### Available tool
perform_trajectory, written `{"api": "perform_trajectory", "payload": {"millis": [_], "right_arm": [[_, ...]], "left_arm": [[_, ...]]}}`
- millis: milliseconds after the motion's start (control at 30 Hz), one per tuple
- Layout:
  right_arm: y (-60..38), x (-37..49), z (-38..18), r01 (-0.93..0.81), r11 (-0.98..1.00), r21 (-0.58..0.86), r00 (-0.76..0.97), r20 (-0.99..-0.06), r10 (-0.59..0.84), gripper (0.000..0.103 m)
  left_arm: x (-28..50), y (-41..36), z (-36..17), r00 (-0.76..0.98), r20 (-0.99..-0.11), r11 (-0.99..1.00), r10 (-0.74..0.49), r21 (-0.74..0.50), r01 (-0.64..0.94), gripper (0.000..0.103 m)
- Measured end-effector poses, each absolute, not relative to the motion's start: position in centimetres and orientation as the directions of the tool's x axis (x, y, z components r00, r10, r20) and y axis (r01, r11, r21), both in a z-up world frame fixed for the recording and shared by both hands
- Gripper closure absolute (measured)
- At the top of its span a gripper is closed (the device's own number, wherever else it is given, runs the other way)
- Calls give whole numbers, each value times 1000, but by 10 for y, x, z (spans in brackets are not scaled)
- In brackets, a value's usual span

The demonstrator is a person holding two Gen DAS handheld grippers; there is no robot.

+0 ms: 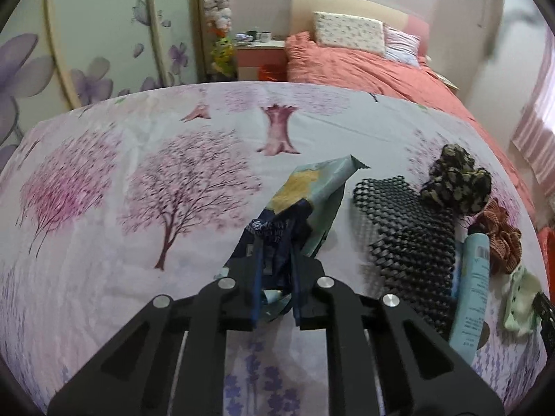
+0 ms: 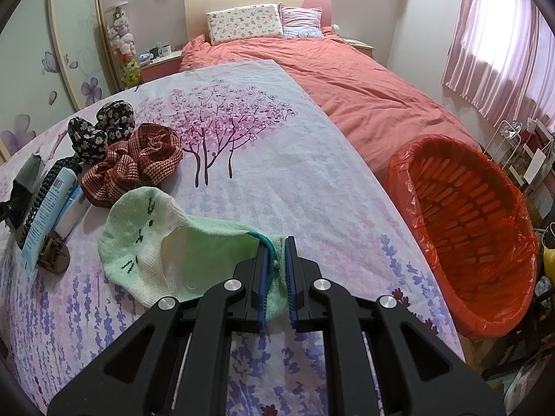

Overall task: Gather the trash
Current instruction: 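Grasp the navy sock packet with the left tool while the right tool holds the sock, then carry the sock packet and mint-green sock to the orange basket and open both tools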

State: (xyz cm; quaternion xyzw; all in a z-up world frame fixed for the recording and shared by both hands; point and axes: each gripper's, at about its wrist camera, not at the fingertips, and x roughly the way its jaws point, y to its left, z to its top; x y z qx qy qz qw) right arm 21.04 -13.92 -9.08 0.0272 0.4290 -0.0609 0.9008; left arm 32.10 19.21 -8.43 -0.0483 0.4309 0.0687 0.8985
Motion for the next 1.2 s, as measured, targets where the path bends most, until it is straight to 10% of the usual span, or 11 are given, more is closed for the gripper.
{"api": "perform_trajectory", "payload": {"millis": [1200], "right_arm": [[-183, 161, -17, 130, 968, 215, 790, -612, 29, 95]], "left_arm": [[282, 150, -21, 712, -700, 992, -58, -118, -35, 90]]}}
